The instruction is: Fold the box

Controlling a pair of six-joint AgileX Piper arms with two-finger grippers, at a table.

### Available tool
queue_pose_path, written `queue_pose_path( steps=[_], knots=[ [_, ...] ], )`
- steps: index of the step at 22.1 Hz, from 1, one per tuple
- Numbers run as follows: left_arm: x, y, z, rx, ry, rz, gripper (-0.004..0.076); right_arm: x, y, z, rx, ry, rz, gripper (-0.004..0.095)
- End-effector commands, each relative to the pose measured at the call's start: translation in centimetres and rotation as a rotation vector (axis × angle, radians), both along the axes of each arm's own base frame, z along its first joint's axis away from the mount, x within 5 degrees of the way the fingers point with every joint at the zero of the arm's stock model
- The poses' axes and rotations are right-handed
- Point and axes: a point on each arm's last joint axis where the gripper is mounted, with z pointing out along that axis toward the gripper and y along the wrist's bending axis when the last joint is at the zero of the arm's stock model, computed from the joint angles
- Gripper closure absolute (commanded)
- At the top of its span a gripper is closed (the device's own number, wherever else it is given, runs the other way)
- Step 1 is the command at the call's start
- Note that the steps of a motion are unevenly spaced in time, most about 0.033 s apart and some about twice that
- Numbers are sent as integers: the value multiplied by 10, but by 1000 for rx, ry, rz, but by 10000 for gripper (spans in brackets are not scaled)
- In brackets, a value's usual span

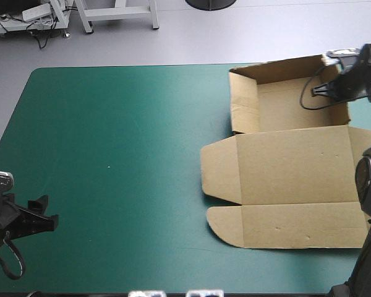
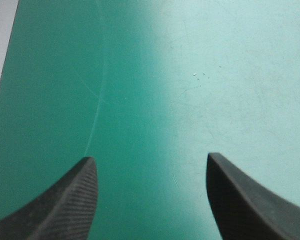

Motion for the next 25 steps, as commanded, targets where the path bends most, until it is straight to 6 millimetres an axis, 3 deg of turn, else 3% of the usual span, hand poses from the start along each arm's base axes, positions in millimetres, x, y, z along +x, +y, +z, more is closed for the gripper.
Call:
queue_pose_path(
  steps=[1, 4, 6, 10, 12, 13, 14, 15, 17, 18, 19, 21, 23, 25],
  knots=[
    [-2, 0, 4, -16, 7, 2, 267, -16, -57, 30, -22, -141, -126, 926],
    [-2, -1, 5, -24, 1, -3, 267, -22, -102, 11, -33, -105, -197, 926],
    [-1, -2, 6, -29, -13, -8, 267, -23, -117, -8, -25, -43, -208, 926],
    [-1, -4, 6, -55, -20, -25, 267, -16, -123, -20, -20, -64, -191, 888],
    [-1, -5, 6, -61, -18, -28, 267, -17, -126, -19, -58, -62, -167, 712],
    [-1, -5, 6, -61, -18, -28, 267, -19, -131, -16, -71, -77, -181, 525],
    [-1, -5, 6, -61, -19, -29, 267, -21, -135, -13, -77, -90, -191, 399],
    [0, -5, 7, -62, -23, -30, 267, -25, -140, -4, -74, -118, -225, 172],
    [0, -6, 8, -67, -40, -34, 267, -33, -141, 22, -58, -180, -281, -33],
    [1, -6, 9, -69, -47, -36, 267, -36, -136, 36, -37, -217, -278, -23],
    [2, -6, 9, -68, -54, -36, 267, -43, -122, 69, 35, -316, -248, 0],
    [3, -6, 9, -64, -59, -36, 267, -55, -101, 108, 126, -436, -178, 47],
    [6, -7, 9, -64, -60, -38, 272, -66, -79, 138, 189, -523, -81, 110],
    [9, -9, 10, -66, -63, -39, 292, -84, -48, 169, 232, -596, 33, 255]
  ],
)
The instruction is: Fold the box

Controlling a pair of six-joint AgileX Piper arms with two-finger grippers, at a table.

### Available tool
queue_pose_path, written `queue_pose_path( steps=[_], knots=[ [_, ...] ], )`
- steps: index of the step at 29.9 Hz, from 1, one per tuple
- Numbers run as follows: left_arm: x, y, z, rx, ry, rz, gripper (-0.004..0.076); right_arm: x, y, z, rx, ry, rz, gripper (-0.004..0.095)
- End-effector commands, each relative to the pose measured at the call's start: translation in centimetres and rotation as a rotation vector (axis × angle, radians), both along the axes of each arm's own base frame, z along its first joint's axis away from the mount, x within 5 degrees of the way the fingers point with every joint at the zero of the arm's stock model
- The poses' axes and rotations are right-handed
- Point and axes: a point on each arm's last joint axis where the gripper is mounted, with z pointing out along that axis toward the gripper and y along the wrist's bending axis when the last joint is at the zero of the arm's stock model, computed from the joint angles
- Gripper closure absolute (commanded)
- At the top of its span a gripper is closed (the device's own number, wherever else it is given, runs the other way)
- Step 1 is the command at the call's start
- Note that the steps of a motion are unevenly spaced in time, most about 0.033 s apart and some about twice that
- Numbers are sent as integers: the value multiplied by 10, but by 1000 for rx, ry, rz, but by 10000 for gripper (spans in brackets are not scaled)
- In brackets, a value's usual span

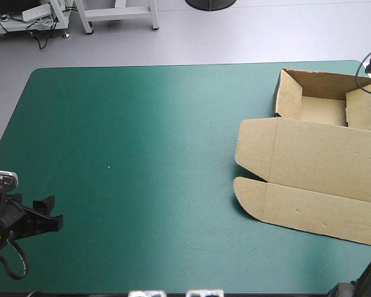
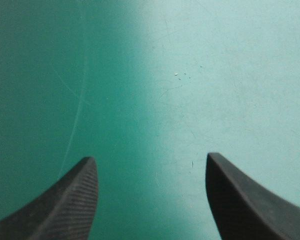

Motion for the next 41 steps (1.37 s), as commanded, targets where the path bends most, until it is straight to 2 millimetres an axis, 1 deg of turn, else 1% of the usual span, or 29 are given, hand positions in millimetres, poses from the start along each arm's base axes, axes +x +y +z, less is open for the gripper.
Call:
queue_pose_path(
  steps=[1, 2, 4, 5, 7, 8, 11, 13, 16, 18, 21, 24, 25, 32, 34, 38, 41],
  knots=[
    [11, -5, 10, -21, -77, -10, 313, -47, 61, 91, -10, -264, 189, 330],
    [13, -6, 10, -21, -79, -12, 341, -59, 79, 106, -39, -297, 240, 458],
    [17, -7, 10, -12, -74, -11, 403, -77, 104, 127, -82, -341, 281, 636],
    [19, -7, 9, -3, -70, -9, 451, -88, 117, 136, -105, -363, 303, 762],
    [22, -7, 9, 16, -67, -1, 522, -107, 141, 152, -139, -407, 351, 913],
    [23, -6, 9, 29, -65, 4, 559, -119, 155, 161, -151, -436, 383, 919],
    [25, -3, 9, 66, -76, 22, 643, -146, 186, 176, -138, -486, 458, 925],
    [25, -1, 9, 84, -76, 31, 680, -159, 203, 178, -124, -492, 510, 925],
    [25, 0, 9, 102, -77, 36, 710, -178, 225, 175, -151, -468, 575, 925],
    [25, 0, 9, 107, -77, 34, 713, -187, 233, 167, -162, -420, 571, 925],
    [24, 1, 9, 124, -70, 25, 713, -200, 241, 145, -202, -325, 573, 925],
    [23, 1, 8, 128, -55, 28, 713, -210, 245, 115, -198, -212, 588, 925],
    [23, 1, 7, 131, -49, 29, 713, -215, 244, 107, -192, -190, 594, 925],
    [17, 3, 1, 154, 48, 31, 713, -245, 237, 33, -180, 17, 608, 925],
    [17, 1, 0, 135, 54, 20, 713, -254, 235, 12, -171, 37, 600, 925],
    [19, -3, -1, 103, 23, -8, 713, -275, 229, -16, -147, -37, 547, 925],
    [23, -5, -16, 114, 28, -25, 713, -292, 225, -32, -146, -55, 539, 925]
  ],
)
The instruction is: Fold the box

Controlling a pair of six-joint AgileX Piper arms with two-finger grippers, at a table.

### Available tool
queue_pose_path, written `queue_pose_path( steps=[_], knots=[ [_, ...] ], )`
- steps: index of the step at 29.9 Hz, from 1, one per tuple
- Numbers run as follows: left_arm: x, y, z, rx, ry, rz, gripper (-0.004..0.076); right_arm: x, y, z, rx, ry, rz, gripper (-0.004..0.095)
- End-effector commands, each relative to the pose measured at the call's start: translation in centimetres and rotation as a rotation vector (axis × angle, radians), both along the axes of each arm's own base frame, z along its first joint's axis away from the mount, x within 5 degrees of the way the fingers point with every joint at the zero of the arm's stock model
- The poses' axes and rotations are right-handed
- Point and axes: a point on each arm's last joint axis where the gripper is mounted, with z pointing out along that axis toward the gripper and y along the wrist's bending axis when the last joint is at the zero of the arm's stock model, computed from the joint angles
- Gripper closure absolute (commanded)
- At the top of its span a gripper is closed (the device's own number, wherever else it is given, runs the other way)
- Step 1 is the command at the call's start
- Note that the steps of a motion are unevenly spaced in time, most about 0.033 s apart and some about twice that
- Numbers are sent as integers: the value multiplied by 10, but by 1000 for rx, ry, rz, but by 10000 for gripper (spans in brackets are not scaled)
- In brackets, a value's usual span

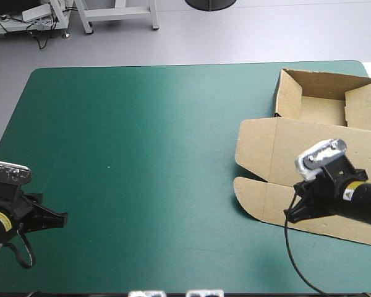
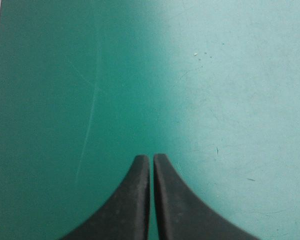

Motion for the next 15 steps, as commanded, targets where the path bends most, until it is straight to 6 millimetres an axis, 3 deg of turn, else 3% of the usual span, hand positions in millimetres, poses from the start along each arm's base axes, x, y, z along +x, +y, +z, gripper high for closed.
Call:
queue_pose_path(
  steps=[1, 4, 8, 15],
  knots=[
    [5, -3, -10, 3, -40, -29, 713, -16, -3, -8, 42, -98, -17, 925],
    [6, -6, -38, 21, -18, -80, 713, -27, -6, -22, 47, -113, -23, 925],
    [1, -9, -69, -21, -14, -115, 713, -39, -10, -26, 75, -214, -40, 925],
    [-12, -5, -72, -68, -119, -125, 714, -46, -12, -34, 72, -213, -39, 925]
  ],
)
